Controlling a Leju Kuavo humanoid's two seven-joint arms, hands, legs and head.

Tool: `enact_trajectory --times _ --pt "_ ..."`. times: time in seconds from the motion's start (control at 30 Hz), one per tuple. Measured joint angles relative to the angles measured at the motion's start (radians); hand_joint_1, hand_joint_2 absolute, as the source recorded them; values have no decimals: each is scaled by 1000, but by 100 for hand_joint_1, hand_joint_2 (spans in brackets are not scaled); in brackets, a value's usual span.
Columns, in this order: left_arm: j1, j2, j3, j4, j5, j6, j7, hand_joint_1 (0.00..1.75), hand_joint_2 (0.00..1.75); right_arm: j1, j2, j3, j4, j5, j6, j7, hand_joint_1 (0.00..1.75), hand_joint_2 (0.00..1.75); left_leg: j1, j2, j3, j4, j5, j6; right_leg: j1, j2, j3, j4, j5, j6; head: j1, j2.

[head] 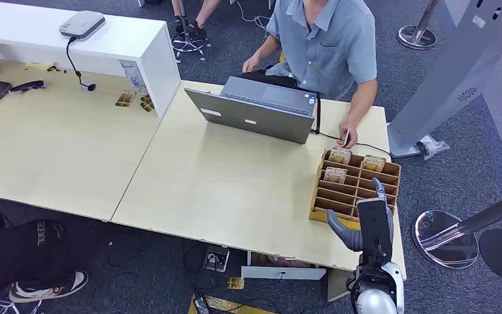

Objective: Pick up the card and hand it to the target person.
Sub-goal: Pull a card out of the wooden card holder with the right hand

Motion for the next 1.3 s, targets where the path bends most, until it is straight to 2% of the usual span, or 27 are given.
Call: enact_trajectory --times 0.13,0.27,0.4,0.6,0.9,1.3 --pt "0 0 0 0 -13 0 5 0 0 1 -4 -3 -1 49 5 48 0 175 0 0 0 0 0 0 0 0 0 0 0 0 0 0" --pt "1 -1 0 0 -30 1 15 0 0 21 -33 -18 -30 237 62 167 0 175 0 0 0 0 0 0 0 0 0 0 0 0 0 0" --pt "1 -2 0 0 -41 0 22 0 0 44 -67 -37 -87 368 131 228 0 175 0 1 0 0 0 0 0 1 0 0 0 0 0 0" --pt "1 -3 0 0 -51 -3 29 0 0 49 -98 -47 -139 450 200 253 0 175 0 1 0 0 0 0 0 1 0 0 0 0 0 0" --pt "0 -3 -1 0 -58 -5 29 0 0 7 -109 -42 -159 561 279 286 0 175 0 1 0 0 0 0 0 1 0 0 0 0 0 0" --pt "-1 6 -1 0 -64 -24 36 0 0 -159 -108 18 -129 703 381 330 0 175 0 0 -1 0 0 1 0 0 0 0 0 0 0 0"
